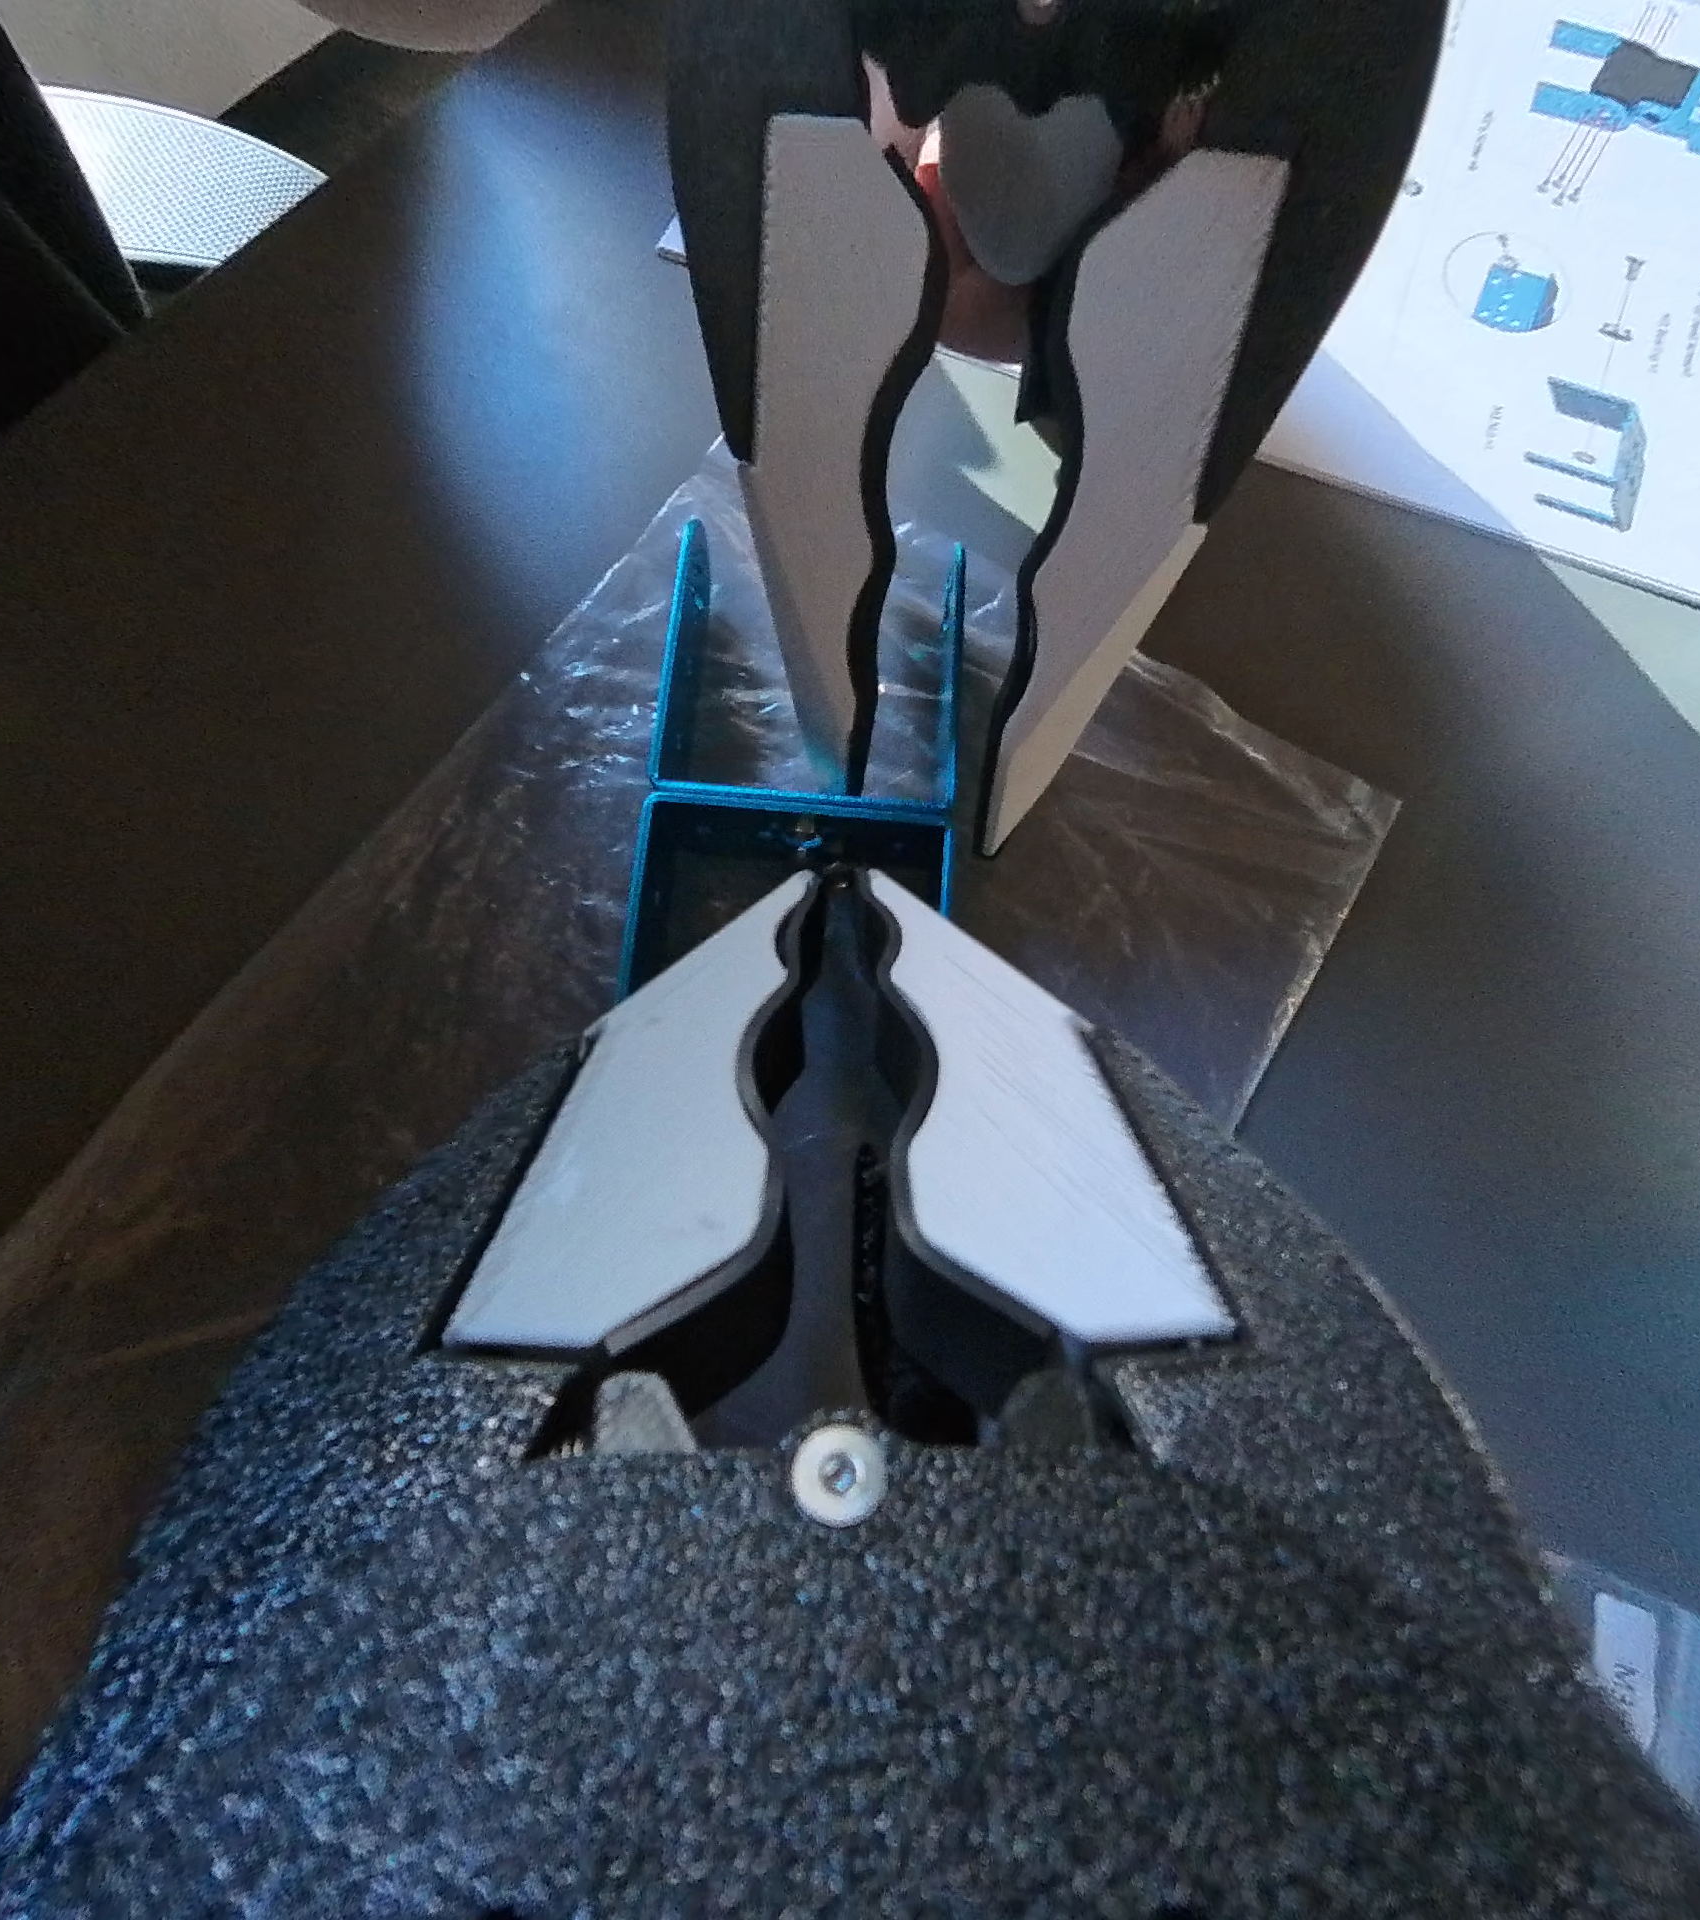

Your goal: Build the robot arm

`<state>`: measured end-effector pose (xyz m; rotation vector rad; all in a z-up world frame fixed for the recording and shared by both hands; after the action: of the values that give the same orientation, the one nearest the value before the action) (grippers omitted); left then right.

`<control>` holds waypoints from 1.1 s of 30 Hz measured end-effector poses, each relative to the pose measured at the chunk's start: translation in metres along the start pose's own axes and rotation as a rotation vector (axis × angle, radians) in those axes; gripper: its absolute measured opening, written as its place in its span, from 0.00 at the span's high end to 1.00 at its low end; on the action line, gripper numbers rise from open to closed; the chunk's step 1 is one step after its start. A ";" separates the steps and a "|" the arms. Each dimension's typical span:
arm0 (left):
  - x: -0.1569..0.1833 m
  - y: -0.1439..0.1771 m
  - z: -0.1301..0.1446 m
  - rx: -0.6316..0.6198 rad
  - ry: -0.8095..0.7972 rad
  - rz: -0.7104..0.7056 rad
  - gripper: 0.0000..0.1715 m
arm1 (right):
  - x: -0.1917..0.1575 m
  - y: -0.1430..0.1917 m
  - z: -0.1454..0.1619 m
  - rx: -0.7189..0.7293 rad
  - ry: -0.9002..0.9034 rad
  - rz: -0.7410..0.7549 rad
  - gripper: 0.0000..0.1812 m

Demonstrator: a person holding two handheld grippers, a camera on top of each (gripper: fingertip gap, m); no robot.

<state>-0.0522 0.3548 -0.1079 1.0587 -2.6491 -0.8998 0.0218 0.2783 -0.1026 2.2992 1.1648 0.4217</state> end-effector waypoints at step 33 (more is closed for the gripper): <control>-0.001 0.001 0.003 -0.013 0.011 0.000 0.88 | -0.003 -0.004 0.000 0.001 0.055 0.037 0.99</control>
<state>-0.0524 0.3573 -0.1098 1.0571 -2.6314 -0.9071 0.0178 0.2778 -0.1052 2.3266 1.1510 0.5006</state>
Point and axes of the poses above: each gripper's, where its closed fingertips meet, y back along the fingers, z out of its underside, x = y × z across the jaws, the point moved 7 cm from there along y, back along the fingers, and after that the axes turned 7 degrees about x, right-handed, at the moved point
